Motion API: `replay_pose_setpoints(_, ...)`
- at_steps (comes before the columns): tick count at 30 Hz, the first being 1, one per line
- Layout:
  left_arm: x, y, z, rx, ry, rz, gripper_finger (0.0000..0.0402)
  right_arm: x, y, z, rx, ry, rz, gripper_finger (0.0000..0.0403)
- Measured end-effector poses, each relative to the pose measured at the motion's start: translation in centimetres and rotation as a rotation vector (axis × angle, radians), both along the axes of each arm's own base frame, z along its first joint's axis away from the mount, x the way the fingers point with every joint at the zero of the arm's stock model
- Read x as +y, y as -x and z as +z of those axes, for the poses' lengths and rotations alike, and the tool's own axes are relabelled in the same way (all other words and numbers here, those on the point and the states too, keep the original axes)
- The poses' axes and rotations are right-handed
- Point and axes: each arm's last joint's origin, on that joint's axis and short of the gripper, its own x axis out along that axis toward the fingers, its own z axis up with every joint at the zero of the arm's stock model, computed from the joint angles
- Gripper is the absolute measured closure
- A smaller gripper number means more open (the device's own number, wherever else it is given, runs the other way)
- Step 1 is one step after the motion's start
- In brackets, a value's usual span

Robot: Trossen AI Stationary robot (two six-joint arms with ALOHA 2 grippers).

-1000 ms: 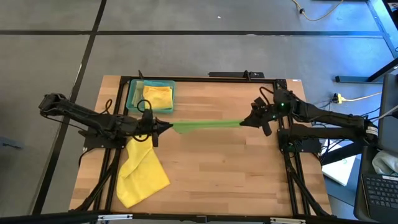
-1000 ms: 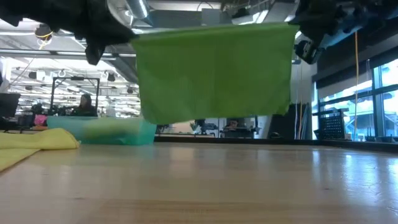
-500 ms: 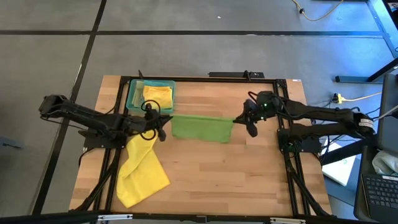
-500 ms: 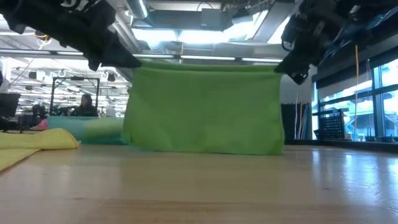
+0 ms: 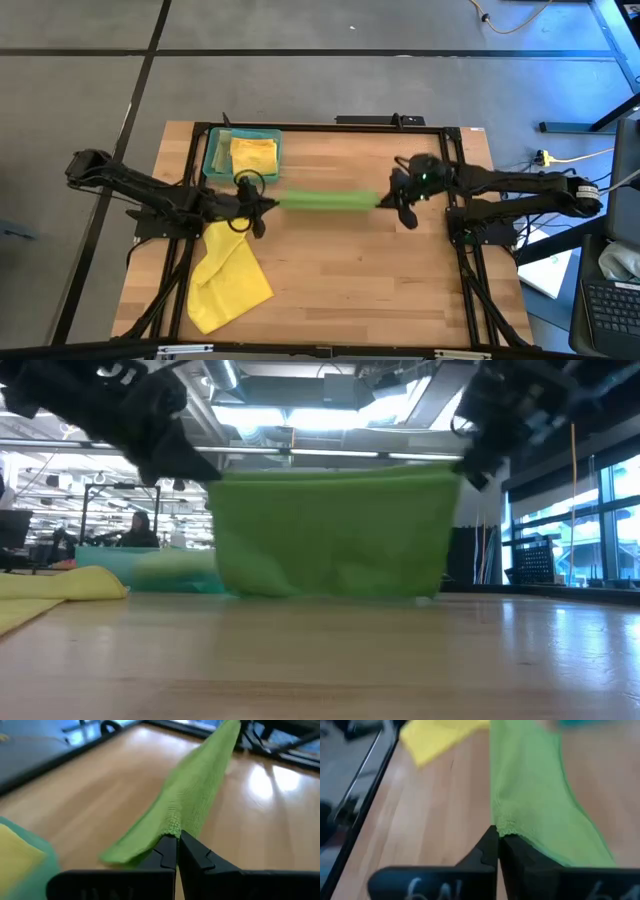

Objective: Fold microfiber towels
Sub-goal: Fold the green microfiber cloth

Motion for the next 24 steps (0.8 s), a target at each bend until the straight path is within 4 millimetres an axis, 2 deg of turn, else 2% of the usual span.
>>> replay_pose_setpoints(4, -1.8, -0.4, -1.4, 0.059, 0.059, -0.051, 0.0401, 1.8, 0.7, -3.5, 0.05, -0.123, 0.03, 0.0397)
replay_pose_setpoints(8, -4.1, -0.7, -2.6, 0.062, 0.146, -0.099, 0.0401, 3.7, 1.1, -5.3, 0.03, -0.278, 0.07, 0.0398)
replay_pose_setpoints(17, -8.9, -1.1, -5.3, 0.035, 0.326, -0.178, 0.0401, 6.4, 1.9, -6.8, 0.054, -0.378, 0.115, 0.0396)
replay_pose_setpoints(24, -9.4, -1.4, -6.0, 0.017, 0.354, -0.171, 0.0401, 7.2, 2.1, -7.1, 0.068, -0.363, 0.077, 0.0394)
